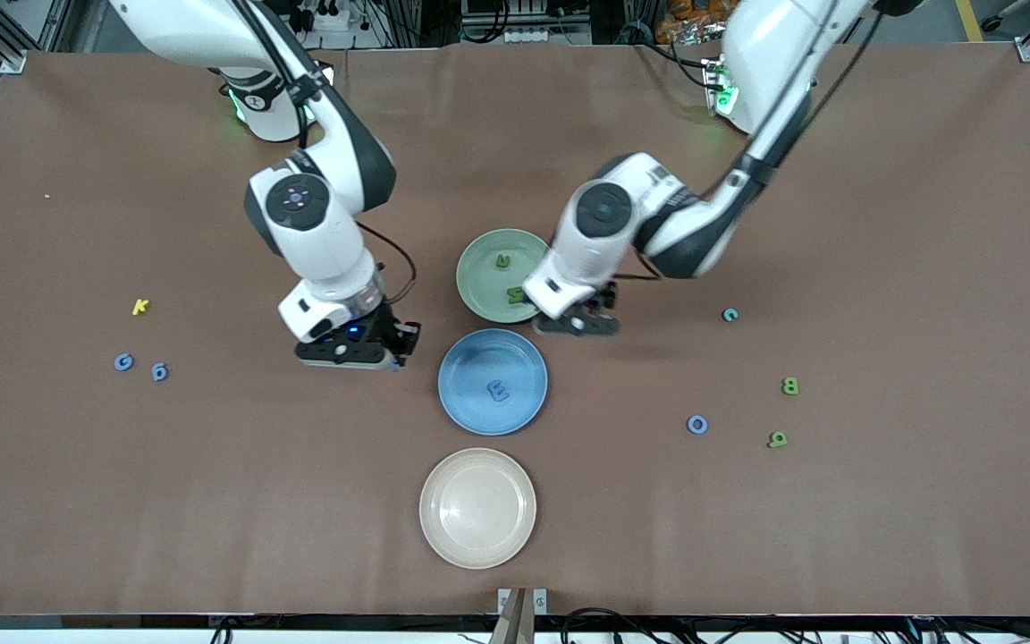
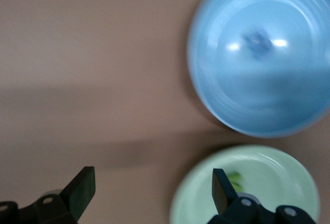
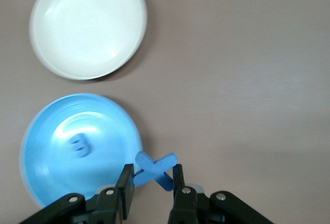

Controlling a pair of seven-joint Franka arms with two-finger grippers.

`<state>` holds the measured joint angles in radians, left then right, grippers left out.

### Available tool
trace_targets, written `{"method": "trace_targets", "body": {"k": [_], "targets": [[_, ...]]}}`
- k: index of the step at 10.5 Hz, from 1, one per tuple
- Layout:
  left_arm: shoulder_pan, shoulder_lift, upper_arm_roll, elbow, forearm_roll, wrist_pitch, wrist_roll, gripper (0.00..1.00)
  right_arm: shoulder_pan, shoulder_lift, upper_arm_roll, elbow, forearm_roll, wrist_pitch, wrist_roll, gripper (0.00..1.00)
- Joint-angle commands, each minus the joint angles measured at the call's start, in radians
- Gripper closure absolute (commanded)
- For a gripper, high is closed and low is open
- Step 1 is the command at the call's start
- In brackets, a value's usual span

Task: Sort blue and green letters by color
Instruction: 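Place the x on the blue plate while the left gripper places u on green plate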

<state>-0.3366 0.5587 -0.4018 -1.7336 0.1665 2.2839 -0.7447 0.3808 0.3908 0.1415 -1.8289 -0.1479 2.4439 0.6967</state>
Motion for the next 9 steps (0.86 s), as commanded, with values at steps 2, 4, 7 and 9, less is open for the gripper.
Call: {"method": "trace_targets", "body": {"k": [2, 4, 7, 9], "targets": [[0.272, -0.033, -0.012, -0.032, 0.002, -0.034, 0.309, 0.00, 0.137, 0.236, -0.005, 0.244, -0.001, -0.011, 0.036, 1.00], [0.336, -0.023, -0.008, -0.027, 0.025, -0.034, 0.338, 0.02, 0.155, 0.305, -0.007, 0.310, -0.002, -0.002, 0.036, 0.96], [0.467, 0.044, -0.011, 0.027, 0.235, -0.021, 0.550, 0.03, 0.159, 0.309, -0.008, 0.312, -0.056, -0.003, 0.089, 0.28], [0.523, 0.067, -0.011, 0.034, 0.240, 0.023, 0.687, 0.06, 0.141, 0.300, -0.017, 0.312, -0.055, -0.011, 0.087, 0.00]]}}
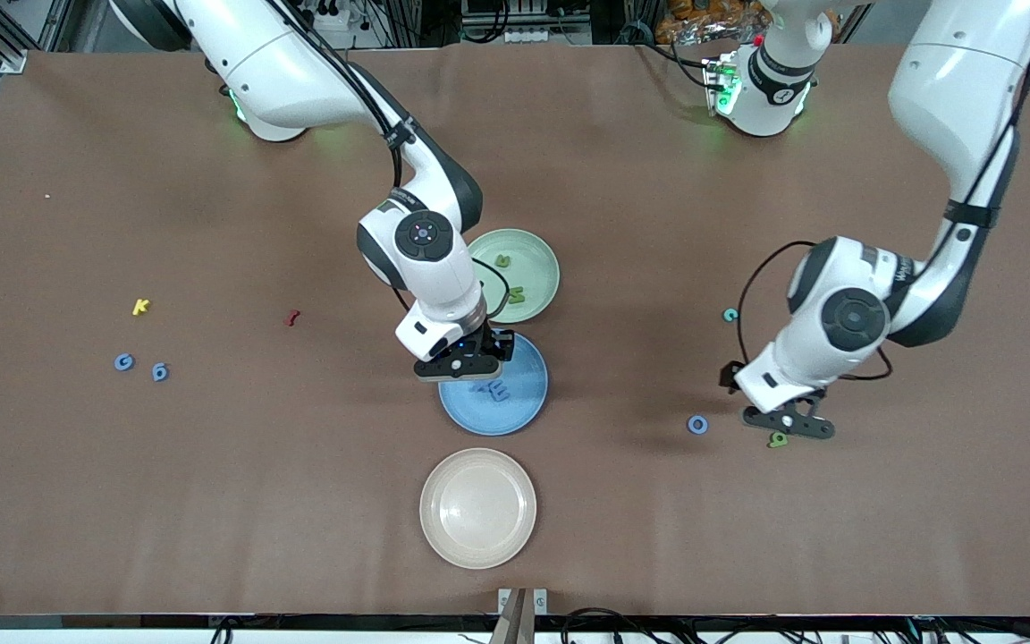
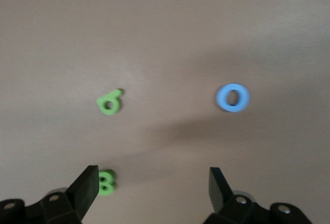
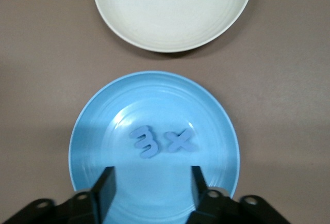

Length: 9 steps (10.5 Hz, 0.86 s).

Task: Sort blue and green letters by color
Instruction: 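Move the right gripper to the blue g while the left gripper reaches green q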

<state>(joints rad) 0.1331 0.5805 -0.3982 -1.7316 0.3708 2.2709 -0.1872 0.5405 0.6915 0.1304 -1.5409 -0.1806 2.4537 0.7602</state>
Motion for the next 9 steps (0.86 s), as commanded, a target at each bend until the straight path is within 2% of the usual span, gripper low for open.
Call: {"method": "trace_targets", "body": {"k": [1, 2, 4, 6, 9], "targets": [[0.071, 0.065, -0.014, 0.035, 0.039, 0.053, 0.222, 0.06, -0.040, -0.029, -0.006, 0.012, -0.020, -0.030, 0.016, 0.00], [0.085, 0.091, -0.014, 0.058, 0.040, 0.056, 0.353, 0.07, -0.072, -0.071, -0.006, -0.037, -0.022, -0.060, 0.011, 0.00], [0.111, 0.125, -0.013, 0.067, 0.042, 0.087, 0.591, 0.18, -0.144, -0.147, -0.012, -0.144, -0.025, -0.070, -0.025, 0.00], [0.146, 0.151, -0.013, 0.069, 0.034, 0.146, 0.800, 0.22, -0.259, -0.176, -0.012, -0.208, -0.025, -0.070, -0.164, 0.00], [0.161, 0.197, -0.014, 0.113, 0.030, 0.164, 0.925, 0.22, -0.474, -0.207, -0.011, -0.271, -0.022, -0.065, -0.434, 0.00]]}}
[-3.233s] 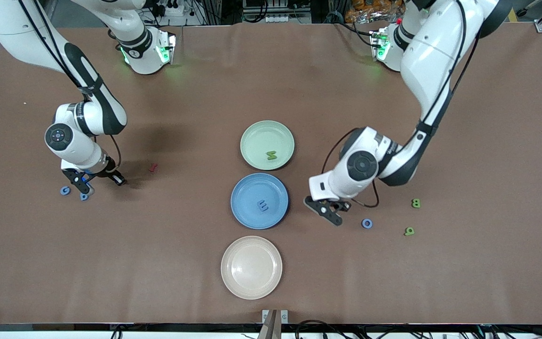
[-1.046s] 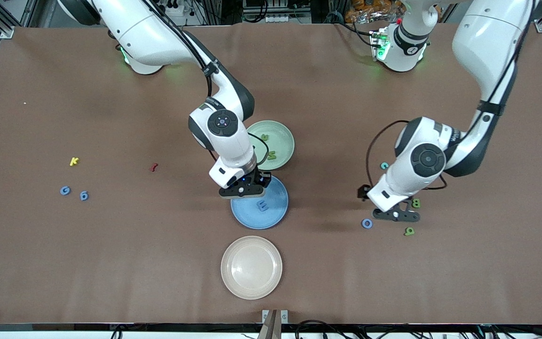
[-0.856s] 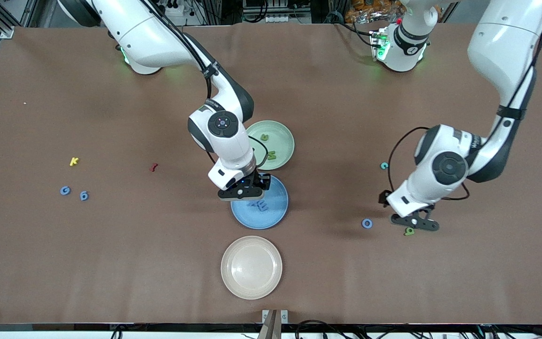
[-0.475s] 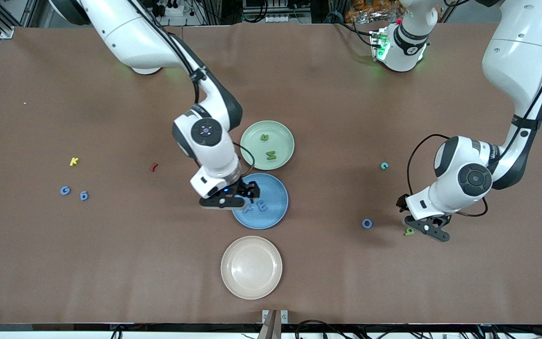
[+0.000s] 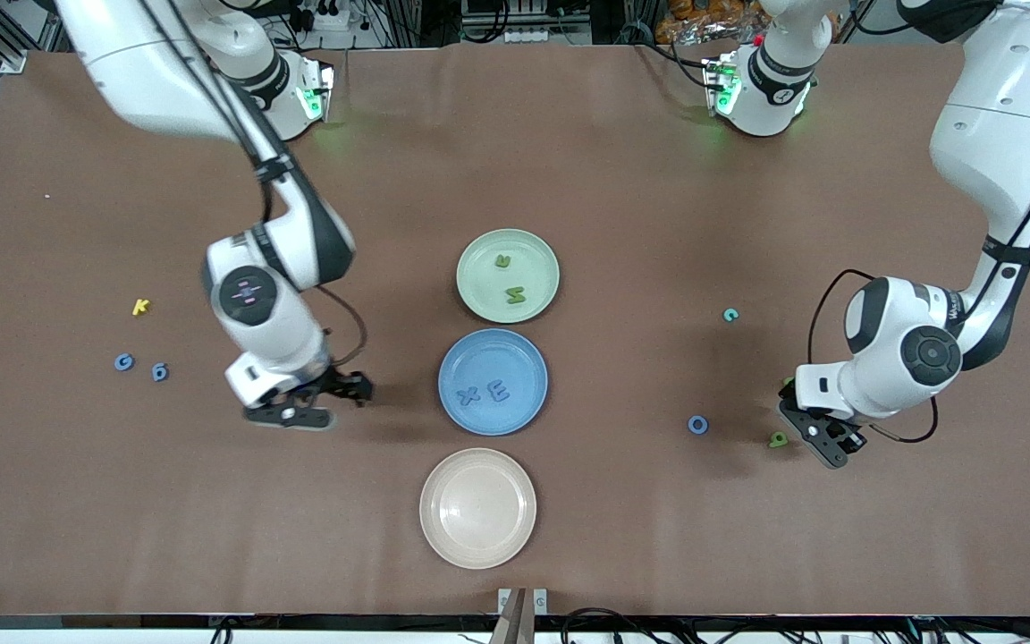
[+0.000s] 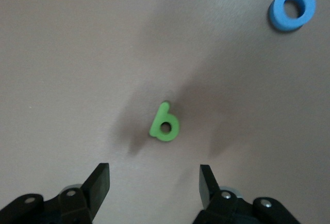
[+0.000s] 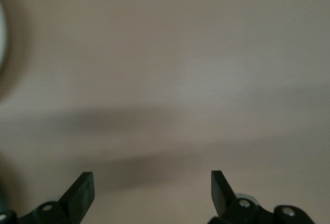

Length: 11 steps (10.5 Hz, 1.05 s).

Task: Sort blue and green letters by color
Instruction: 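Move the right gripper to the blue g while the left gripper reaches green q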

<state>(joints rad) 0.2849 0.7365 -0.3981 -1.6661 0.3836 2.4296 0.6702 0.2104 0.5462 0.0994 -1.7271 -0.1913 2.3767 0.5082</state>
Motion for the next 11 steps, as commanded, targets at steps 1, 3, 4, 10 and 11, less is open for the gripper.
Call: {"method": "trace_targets", "body": {"k": [1, 3, 4, 10, 11], "targets": [[0.002, 0.044, -0.014, 0.048, 0.015, 0.005, 0.068, 0.22, -0.207, -0.081, 0.020, -0.112, -0.010, 0.012, -0.279, 0.00], [-0.006, 0.052, -0.014, 0.061, 0.018, 0.005, 0.072, 0.29, -0.351, -0.147, 0.020, -0.205, -0.004, 0.013, -0.524, 0.00], [-0.009, 0.060, -0.014, 0.072, 0.018, 0.005, 0.086, 0.29, -0.409, -0.159, 0.022, -0.233, -0.002, 0.015, -0.618, 0.00], [-0.035, 0.119, -0.014, 0.134, 0.017, 0.005, 0.101, 0.32, -0.543, -0.164, 0.022, -0.315, 0.094, 0.030, -0.907, 0.00], [-0.035, 0.119, -0.014, 0.132, 0.017, 0.005, 0.103, 0.32, -0.551, -0.155, 0.022, -0.327, 0.095, 0.057, -0.925, 0.00]]}}
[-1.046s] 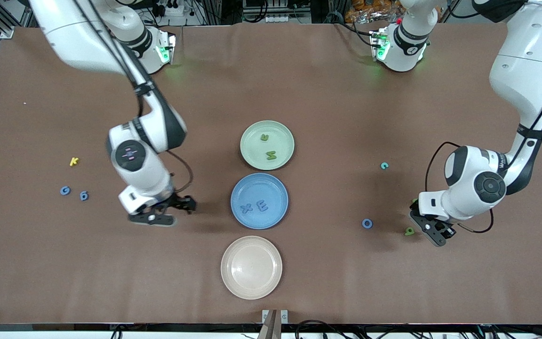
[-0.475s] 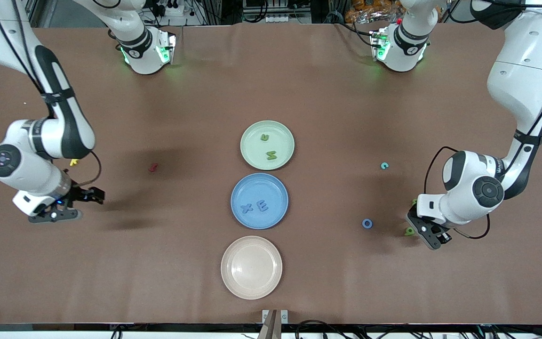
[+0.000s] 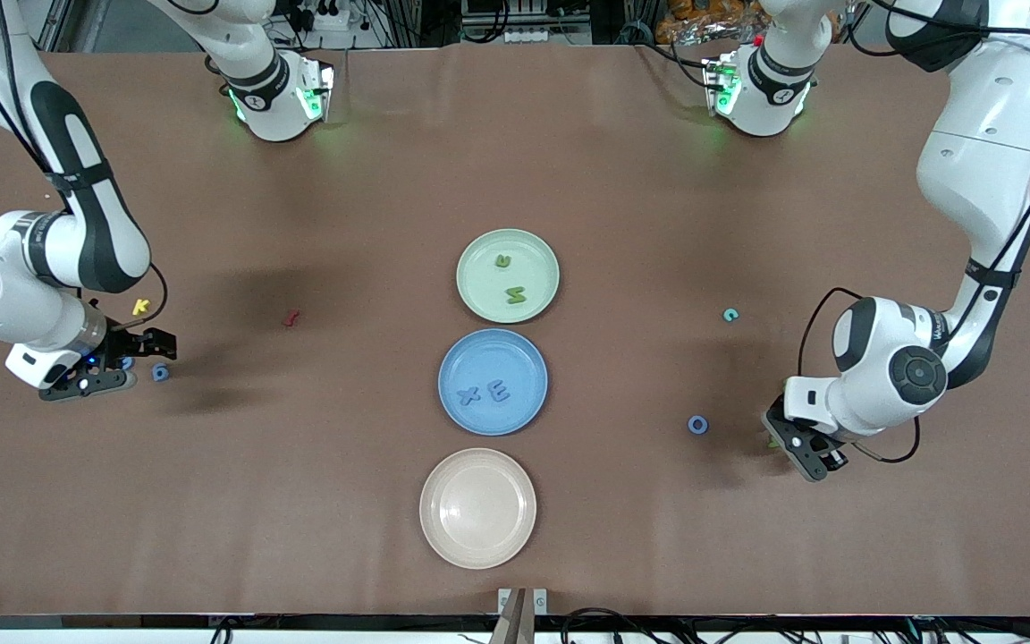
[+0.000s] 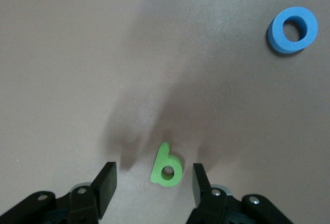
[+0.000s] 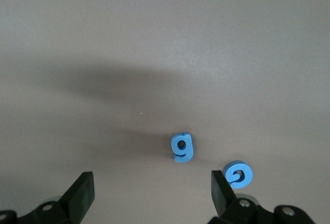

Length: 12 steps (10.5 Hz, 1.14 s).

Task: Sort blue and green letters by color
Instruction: 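Grasp the blue g with the right gripper while the left gripper grasps the q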

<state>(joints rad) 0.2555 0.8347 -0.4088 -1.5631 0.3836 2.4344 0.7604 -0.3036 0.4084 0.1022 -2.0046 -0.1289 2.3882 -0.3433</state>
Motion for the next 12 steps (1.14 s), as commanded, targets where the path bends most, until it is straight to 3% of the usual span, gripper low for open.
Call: {"method": "trace_targets", "body": {"k": [1, 3, 9, 10, 11, 12], "targets": [[-0.004, 0.026, -0.004, 0.029, 0.017, 0.002, 0.014, 0.33, -0.049, 0.001, 0.017, -0.068, 0.032, 0.096, -0.118, 0.00], [-0.004, 0.029, -0.004, 0.029, 0.017, 0.005, 0.007, 0.58, -0.066, 0.035, 0.016, -0.063, 0.032, 0.137, -0.187, 0.00], [-0.004, 0.040, -0.004, 0.026, 0.014, 0.012, -0.003, 0.59, -0.057, 0.156, -0.009, -0.042, 0.029, 0.318, -0.190, 0.00], [-0.002, 0.037, -0.004, 0.026, 0.015, 0.012, -0.001, 0.73, -0.057, 0.156, -0.009, -0.043, 0.020, 0.318, -0.192, 0.17], [-0.002, 0.029, -0.004, 0.028, 0.014, 0.012, -0.009, 0.88, -0.057, 0.153, -0.009, -0.046, 0.021, 0.318, -0.201, 0.55], [-0.002, 0.015, -0.011, 0.028, 0.017, 0.011, -0.057, 0.96, -0.058, 0.153, -0.009, -0.048, 0.023, 0.318, -0.197, 0.74]]}}
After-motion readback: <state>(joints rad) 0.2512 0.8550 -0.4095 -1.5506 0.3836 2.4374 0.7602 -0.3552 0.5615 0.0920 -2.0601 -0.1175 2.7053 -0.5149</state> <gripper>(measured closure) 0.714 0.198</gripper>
